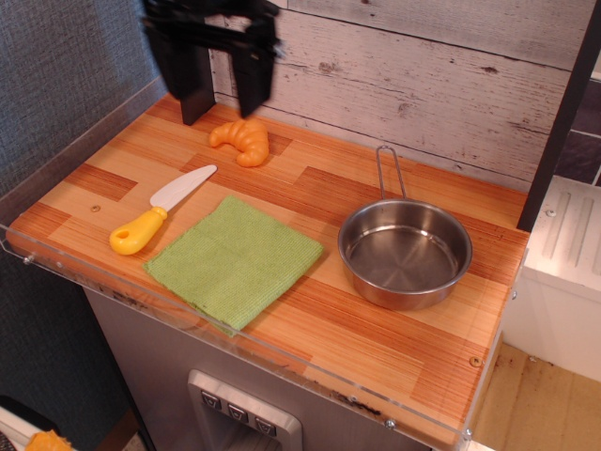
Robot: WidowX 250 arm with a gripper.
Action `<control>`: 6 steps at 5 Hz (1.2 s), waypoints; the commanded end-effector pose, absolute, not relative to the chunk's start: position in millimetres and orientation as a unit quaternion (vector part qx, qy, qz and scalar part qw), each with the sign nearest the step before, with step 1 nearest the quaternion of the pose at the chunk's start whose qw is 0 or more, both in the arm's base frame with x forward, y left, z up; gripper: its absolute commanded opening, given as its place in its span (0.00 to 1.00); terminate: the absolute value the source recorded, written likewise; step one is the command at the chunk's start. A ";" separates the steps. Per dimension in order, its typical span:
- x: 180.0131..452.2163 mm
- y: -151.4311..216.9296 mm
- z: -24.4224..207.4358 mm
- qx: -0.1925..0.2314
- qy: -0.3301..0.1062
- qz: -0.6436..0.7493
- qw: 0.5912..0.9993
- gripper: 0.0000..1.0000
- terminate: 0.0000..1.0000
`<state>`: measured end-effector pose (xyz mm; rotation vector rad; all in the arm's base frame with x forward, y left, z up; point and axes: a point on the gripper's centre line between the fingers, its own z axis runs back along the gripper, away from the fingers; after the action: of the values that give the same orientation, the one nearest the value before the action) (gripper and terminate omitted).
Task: Pick up the pot and place it on the green cloth
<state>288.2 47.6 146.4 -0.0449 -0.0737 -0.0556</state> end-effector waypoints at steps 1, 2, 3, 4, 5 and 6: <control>311.6 -20.0 110.0 0.001 -0.056 -0.064 0.996 1.00 0.00; 326.8 -25.7 83.2 0.040 -0.055 -0.058 0.996 1.00 0.00; 334.3 -12.8 65.8 0.061 -0.051 -0.057 0.995 1.00 0.00; 333.4 -7.0 51.0 0.069 -0.047 -0.049 0.995 1.00 0.00; 334.9 -12.0 34.0 0.034 -0.066 -0.023 0.997 1.00 0.00; 339.1 -19.6 21.6 0.014 -0.063 -0.019 0.998 1.00 0.00</control>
<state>331.2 -22.3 8.6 0.0249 -0.0772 -0.0466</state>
